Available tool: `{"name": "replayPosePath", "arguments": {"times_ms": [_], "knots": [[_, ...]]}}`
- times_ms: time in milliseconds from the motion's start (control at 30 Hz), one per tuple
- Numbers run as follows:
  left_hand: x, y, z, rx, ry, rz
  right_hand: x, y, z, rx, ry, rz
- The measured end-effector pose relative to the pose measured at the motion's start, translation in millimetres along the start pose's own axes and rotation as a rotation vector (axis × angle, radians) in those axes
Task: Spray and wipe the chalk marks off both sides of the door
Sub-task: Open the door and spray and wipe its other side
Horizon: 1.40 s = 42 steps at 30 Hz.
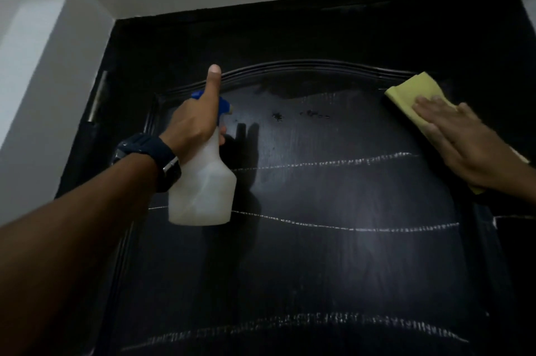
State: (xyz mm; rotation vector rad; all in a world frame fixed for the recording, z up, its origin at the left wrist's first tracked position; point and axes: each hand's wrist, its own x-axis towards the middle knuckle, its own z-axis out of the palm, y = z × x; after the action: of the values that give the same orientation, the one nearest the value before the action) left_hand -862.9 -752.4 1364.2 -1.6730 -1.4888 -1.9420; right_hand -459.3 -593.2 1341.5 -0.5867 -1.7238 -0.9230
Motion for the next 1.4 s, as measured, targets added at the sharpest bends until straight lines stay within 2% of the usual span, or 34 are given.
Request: {"name": "replayPosePath", "arguments": {"times_ms": [133,367,500,633,767,833,867,933,1067,1267,1400], "knots": [[0,-11,-14,-0.007,0.039,-0.015,33,-20,14,-0.062,-0.038,-0.049],[26,-56,-48,-0.025,0.04,-0.004,94,-103,59,-0.193,0.041,0.073],[34,-77,-71,-0.034,0.032,0.025,127,-170,93,-0.179,-0.046,-0.027],[37,-100,-110,-0.033,0.052,0.096,157,-260,133,-0.148,-0.158,-0.135],[37,-118,-151,-0.031,0.084,0.164,171,-402,211,-0.166,-0.206,-0.307],[36,-126,-170,-0.045,0.127,0.148,172,-456,244,-0.168,-0.189,-0.239],[35,-131,-179,-0.06,0.095,0.154,173,-470,253,-0.155,-0.162,-0.172],[32,-141,-187,-0.081,0.04,0.165,172,-474,259,-0.163,-0.133,-0.107],[36,-156,-191,-0.092,0.095,0.128,171,-465,248,-0.139,-0.142,-0.148],[41,-164,-184,-0.175,0.046,0.118,176,-461,242,-0.12,-0.163,-0.123],[42,-162,-181,-0.177,0.019,0.151,212,-442,229,-0.193,-0.147,-0.121]]}}
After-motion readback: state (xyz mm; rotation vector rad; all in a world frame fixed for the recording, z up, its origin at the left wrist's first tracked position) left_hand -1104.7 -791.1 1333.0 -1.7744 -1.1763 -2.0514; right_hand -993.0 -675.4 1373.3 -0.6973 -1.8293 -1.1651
